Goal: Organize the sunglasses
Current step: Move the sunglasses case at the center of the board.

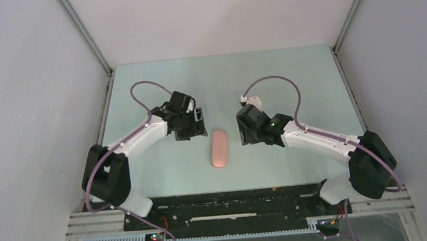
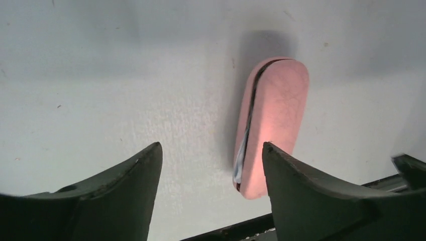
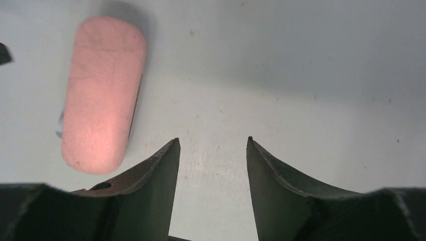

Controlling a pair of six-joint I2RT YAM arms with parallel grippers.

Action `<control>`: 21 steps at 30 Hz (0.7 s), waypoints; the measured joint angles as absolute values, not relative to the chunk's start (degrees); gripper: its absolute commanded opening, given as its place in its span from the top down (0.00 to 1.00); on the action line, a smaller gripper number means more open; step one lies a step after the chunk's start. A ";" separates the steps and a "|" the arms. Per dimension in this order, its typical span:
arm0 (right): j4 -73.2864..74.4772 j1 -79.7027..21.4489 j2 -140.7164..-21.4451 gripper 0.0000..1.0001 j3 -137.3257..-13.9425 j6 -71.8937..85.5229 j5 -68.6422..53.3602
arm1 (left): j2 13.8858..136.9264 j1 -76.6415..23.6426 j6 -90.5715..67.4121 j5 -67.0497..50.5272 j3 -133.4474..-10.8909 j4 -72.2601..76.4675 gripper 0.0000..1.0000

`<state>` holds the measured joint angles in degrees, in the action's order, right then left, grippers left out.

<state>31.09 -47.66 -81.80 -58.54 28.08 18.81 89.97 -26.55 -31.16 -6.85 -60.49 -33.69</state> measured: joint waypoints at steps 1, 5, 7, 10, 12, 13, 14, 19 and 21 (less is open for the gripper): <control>31.11 -47.59 -81.80 0.40 -57.67 28.23 18.61 | 88.51 -27.38 -31.24 -5.28 -60.71 -34.26 0.09; 30.98 -47.53 -81.80 0.40 -56.45 28.67 17.87 | 85.34 -33.43 -32.14 -0.71 -61.78 -35.03 0.00; 30.94 -47.42 -81.69 0.40 -56.40 28.73 17.85 | 85.76 -36.21 -33.10 0.34 -61.95 -34.87 0.00; 30.79 -47.05 -80.77 0.40 -56.21 28.73 17.87 | 87.92 -38.65 -34.35 1.39 -61.95 -34.92 0.00; 30.61 -46.65 -79.61 0.39 -55.61 28.73 17.85 | 89.73 -39.83 -35.57 2.48 -61.95 -34.94 0.00; 30.59 -46.37 -78.94 0.40 -55.22 28.73 17.85 | 90.59 -40.29 -36.21 2.98 -61.95 -34.89 0.00; 30.59 -46.00 -78.19 0.40 -54.76 28.73 17.85 | 91.33 -40.73 -36.71 3.25 -61.95 -34.87 0.00; 30.65 -44.38 -75.88 0.39 -53.15 28.73 17.65 | 94.52 -43.40 -38.68 4.89 -62.50 -34.63 0.01; 30.68 -44.05 -75.37 0.39 -52.75 28.73 17.63 | 96.55 -44.40 -39.33 5.72 -63.53 -34.54 0.06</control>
<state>30.68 -44.05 -75.37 -52.75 28.73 17.63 96.55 -44.40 -39.33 5.72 -63.53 -34.54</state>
